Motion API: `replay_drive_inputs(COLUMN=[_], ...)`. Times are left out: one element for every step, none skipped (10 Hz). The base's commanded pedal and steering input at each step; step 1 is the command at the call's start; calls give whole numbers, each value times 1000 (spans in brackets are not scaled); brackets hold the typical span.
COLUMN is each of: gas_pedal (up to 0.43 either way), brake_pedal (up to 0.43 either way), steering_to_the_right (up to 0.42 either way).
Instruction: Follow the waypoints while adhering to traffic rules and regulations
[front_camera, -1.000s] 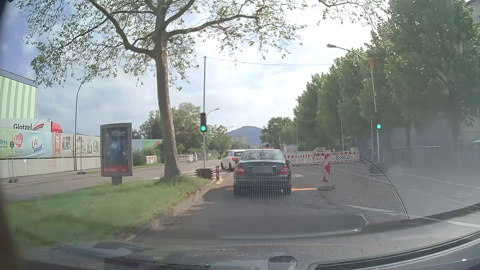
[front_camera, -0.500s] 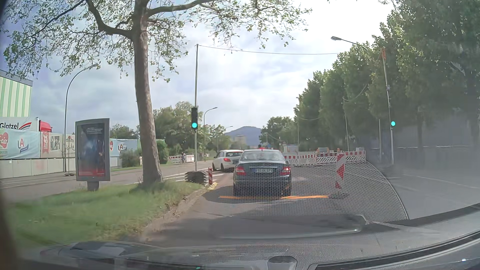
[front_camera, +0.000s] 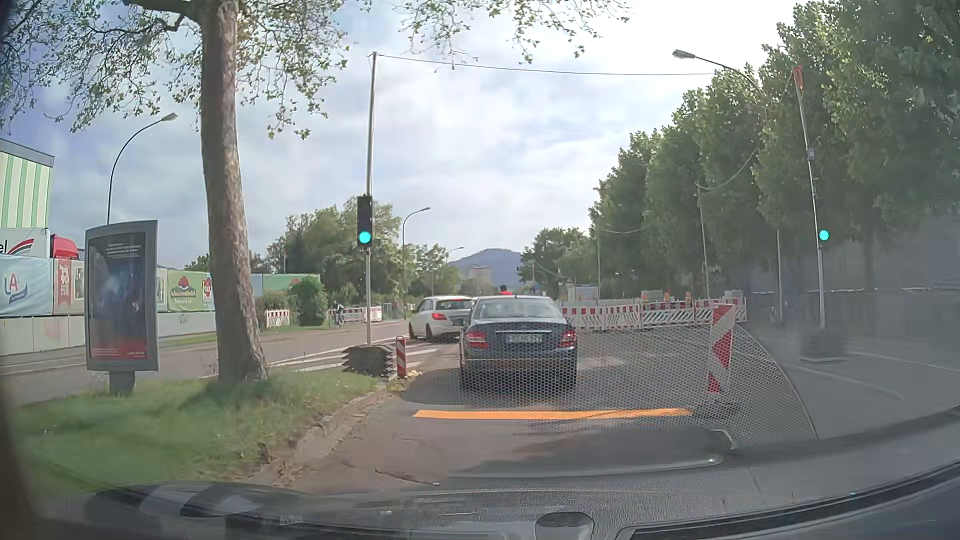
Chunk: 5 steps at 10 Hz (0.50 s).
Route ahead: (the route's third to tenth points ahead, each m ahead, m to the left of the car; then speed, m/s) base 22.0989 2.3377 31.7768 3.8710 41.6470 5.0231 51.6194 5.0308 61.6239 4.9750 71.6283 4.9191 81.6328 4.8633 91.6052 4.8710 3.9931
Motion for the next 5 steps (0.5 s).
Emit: replay_drive_inputs(gas_pedal=[59,59,47,39,39], brake_pedal=[0,0,0,0,0], steering_to_the_right=[0,-1,-2,-4,-5])
